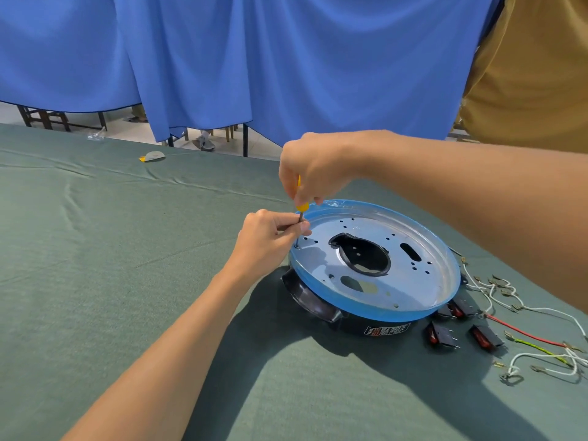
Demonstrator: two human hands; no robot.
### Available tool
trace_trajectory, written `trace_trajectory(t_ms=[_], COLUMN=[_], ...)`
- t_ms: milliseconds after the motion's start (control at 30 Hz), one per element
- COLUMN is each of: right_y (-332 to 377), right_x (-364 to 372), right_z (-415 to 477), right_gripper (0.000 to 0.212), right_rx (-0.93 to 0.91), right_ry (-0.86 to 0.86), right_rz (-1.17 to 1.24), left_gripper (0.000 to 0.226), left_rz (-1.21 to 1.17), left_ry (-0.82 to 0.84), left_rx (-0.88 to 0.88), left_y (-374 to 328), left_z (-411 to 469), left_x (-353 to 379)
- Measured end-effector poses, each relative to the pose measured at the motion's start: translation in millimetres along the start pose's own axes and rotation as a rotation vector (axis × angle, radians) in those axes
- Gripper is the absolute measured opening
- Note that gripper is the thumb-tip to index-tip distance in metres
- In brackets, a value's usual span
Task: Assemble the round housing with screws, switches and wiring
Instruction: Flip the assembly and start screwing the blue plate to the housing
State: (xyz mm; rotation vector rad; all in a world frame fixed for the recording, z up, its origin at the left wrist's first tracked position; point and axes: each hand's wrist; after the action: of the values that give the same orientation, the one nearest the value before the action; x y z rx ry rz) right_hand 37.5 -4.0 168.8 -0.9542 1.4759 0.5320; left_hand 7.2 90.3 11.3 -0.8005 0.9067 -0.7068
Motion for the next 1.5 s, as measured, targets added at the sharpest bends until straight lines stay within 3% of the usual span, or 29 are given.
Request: trace_trajectory(t_ms=[100, 200, 300, 433, 533, 667, 800, 900, 1100, 1267, 1367, 1500], right_y=[-6, -6, -7, -11, -13, -17, -21, -24, -19, -18, -20, -20], right_x=[12, 17, 9, 6, 16, 22, 13, 10, 24, 13, 8, 18], right_z=[4, 10, 6, 0, 3, 9, 2, 0, 13, 10, 8, 11], right_gripper=[0.031, 0.034, 0.035, 0.011, 0.026, 0.036, 0.033, 0.009, 0.039, 0.037, 0.016, 0.029], right_rx=[0.095, 0.176, 0.122, -0.051, 0.041, 0.153, 0.068, -0.048, 0.032, 0.046, -0.066, -0.004], right_ry=[-0.073, -0.065, -0.021, -0.049, -0.132, -0.114, -0.065, -0.169, -0.27, -0.128, -0.125, -0.206], right_rz=[0.067, 0.123, 0.146, 0.044, 0.071, 0.103, 0.121, 0.101, 0.065, 0.038, -0.02, -0.077], left_gripper=[0.016, 0.019, 0.013, 0.012, 0.016, 0.012, 0.011, 0.018, 0.011, 0.008, 0.011, 0.016], left_rz=[-0.013, -0.023, -0.022, 0.007, 0.036, 0.039, 0.08, 0.117, -0.046, -0.021, 0.0, 0.025], left_ry=[-0.077, -0.125, -0.073, -0.009, 0.039, -0.099, -0.125, -0.086, -0.064, -0.083, -0.049, -0.015], left_rx=[0.041, 0.051, 0.025, 0.009, 0.015, 0.035, 0.07, 0.064, 0.017, 0.014, 0.02, 0.059], left_y=[-2, -3, -2, -1, -2, -4, -4, 0, -5, -5, -5, -7], left_z=[-1, -2, -1, 2, 0, -4, -2, 1, -1, 0, 0, -2], left_x=[3, 4, 1, -3, -2, 3, 4, 3, -1, 0, 0, 3])
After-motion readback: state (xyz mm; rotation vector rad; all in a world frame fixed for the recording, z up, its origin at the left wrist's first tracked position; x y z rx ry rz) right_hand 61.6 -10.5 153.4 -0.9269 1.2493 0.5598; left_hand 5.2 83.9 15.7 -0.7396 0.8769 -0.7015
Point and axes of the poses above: each hand's wrist, its own z-axis towards the middle knuckle, its own x-axis out of the palm, y = z × x, and after that the axes turned 7 degrees about -x, right-handed
